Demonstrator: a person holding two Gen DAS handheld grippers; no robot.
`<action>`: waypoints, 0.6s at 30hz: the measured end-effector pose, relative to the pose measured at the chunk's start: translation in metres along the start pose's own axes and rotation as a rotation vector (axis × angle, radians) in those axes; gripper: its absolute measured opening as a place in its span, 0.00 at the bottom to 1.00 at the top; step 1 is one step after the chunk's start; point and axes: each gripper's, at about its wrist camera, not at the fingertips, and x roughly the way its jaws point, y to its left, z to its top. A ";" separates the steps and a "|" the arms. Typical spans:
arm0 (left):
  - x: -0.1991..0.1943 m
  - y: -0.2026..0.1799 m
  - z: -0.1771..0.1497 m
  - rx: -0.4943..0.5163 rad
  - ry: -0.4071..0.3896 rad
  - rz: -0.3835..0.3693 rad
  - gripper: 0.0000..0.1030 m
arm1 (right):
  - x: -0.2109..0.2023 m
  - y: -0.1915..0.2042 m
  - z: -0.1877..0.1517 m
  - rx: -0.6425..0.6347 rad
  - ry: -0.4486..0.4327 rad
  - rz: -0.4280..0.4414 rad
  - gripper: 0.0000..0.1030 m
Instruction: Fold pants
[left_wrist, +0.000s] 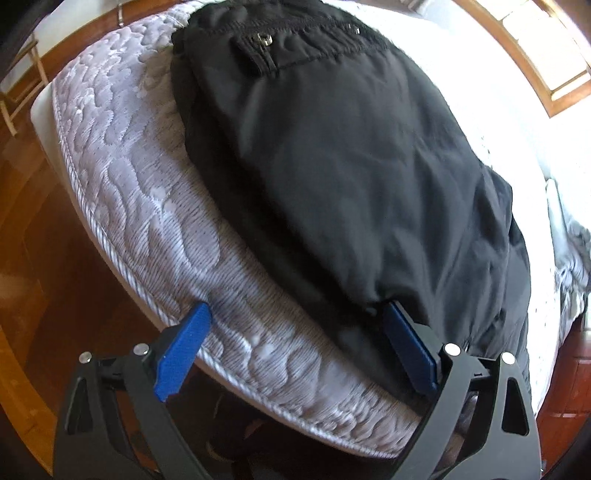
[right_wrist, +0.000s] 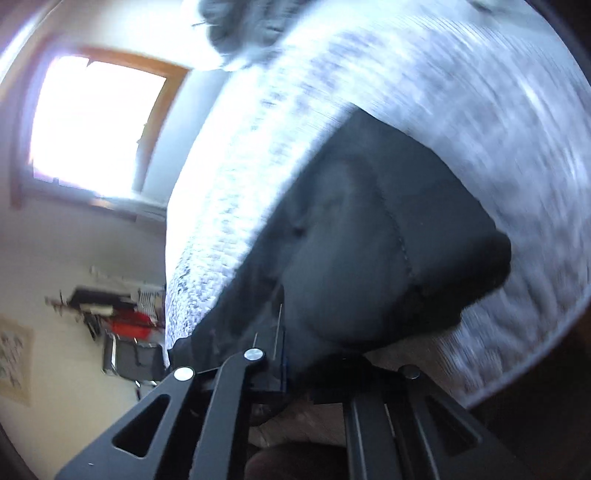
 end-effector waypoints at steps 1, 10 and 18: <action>-0.001 -0.004 0.003 -0.006 -0.015 -0.007 0.91 | -0.004 0.007 0.006 -0.022 -0.010 0.009 0.06; 0.014 -0.040 0.038 -0.042 -0.104 -0.028 0.86 | -0.012 -0.008 0.060 -0.047 -0.132 -0.101 0.06; 0.048 -0.076 0.087 -0.005 -0.129 -0.022 0.87 | -0.005 -0.063 0.059 0.050 -0.118 -0.148 0.06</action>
